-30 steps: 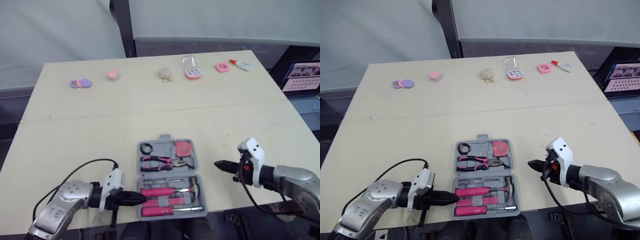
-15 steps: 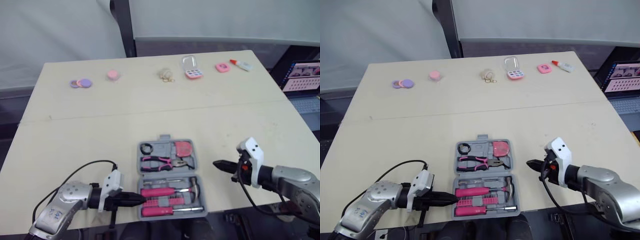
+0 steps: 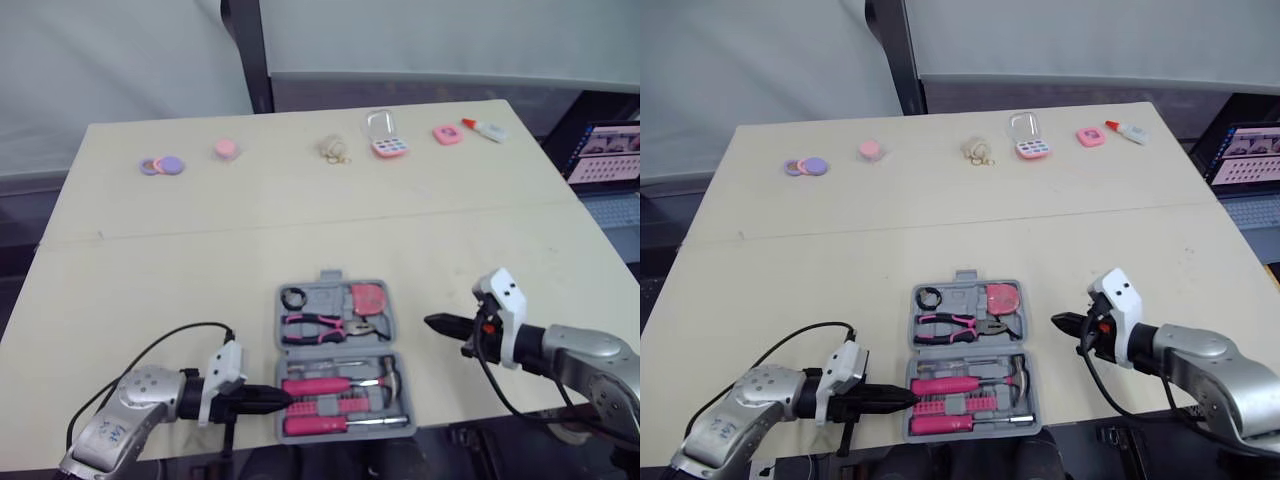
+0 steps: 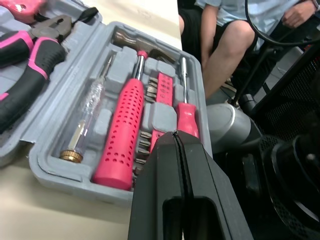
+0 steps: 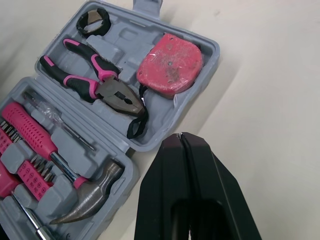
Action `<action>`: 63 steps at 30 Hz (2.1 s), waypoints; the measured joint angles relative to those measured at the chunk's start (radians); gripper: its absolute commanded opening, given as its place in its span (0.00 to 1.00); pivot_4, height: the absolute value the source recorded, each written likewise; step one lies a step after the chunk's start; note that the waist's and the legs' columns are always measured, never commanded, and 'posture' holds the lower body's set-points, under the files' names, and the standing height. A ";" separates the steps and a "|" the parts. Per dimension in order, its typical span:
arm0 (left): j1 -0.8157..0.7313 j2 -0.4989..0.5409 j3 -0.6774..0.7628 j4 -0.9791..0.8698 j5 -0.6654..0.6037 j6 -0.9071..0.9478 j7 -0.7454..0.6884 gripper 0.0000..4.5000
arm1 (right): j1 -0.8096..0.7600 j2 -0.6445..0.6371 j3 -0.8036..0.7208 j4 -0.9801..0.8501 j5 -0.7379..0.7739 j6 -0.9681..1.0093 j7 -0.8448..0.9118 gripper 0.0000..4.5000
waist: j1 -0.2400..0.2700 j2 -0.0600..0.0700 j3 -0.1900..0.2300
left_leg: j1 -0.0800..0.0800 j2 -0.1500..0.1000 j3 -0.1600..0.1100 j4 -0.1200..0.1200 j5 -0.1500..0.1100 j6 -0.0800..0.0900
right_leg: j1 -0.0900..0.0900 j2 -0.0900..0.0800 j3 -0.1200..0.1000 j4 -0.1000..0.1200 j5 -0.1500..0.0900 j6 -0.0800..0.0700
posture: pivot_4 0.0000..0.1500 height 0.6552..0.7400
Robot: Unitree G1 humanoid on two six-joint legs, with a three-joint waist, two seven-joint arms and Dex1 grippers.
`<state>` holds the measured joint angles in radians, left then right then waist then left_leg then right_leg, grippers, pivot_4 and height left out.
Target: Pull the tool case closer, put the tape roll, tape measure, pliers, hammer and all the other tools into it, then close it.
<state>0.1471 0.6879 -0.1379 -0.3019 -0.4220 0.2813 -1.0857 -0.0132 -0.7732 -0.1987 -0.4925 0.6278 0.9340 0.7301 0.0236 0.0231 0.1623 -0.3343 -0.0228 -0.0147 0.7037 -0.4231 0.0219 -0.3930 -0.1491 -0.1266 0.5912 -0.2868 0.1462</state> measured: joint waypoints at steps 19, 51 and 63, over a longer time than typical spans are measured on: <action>-0.017 -0.053 -0.119 0.067 0.181 -0.140 0.049 0.00 | -0.090 0.003 0.042 0.039 0.001 0.023 0.000 0.13 | -0.001 0.000 0.000 | 0.000 0.000 0.001 -0.001 0.000 0.000 | 0.000 0.000 -0.001 0.000 0.000 0.000 | 1.00 1.00; -0.013 -0.072 -0.196 0.005 0.263 -0.075 0.170 0.00 | -0.607 0.335 0.157 0.809 -0.014 0.236 0.012 0.99 | -0.022 0.011 -0.009 | 0.002 -0.003 -0.002 -0.002 0.000 0.000 | 0.001 -0.002 -0.001 0.003 0.000 0.000 | 1.00 1.00; -0.042 -0.064 -0.203 0.005 0.286 -0.075 0.187 0.00 | -0.494 0.213 0.120 0.362 0.169 0.413 0.098 0.99 | -0.023 0.012 -0.010 | 0.003 -0.003 -0.004 -0.004 0.000 0.000 | 0.001 -0.003 -0.002 0.004 0.000 0.000 | 1.00 1.00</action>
<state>0.1054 0.6238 -0.3413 -0.2974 -0.1361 0.2060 -0.8984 -0.5069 -0.5599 -0.0788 -0.1307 0.7970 1.3473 0.8280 0.0001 0.0347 0.1523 -0.3311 -0.0262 -0.0187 0.6999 -0.4234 0.0221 -0.3923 -0.1516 -0.1282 0.5948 -0.2866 0.1459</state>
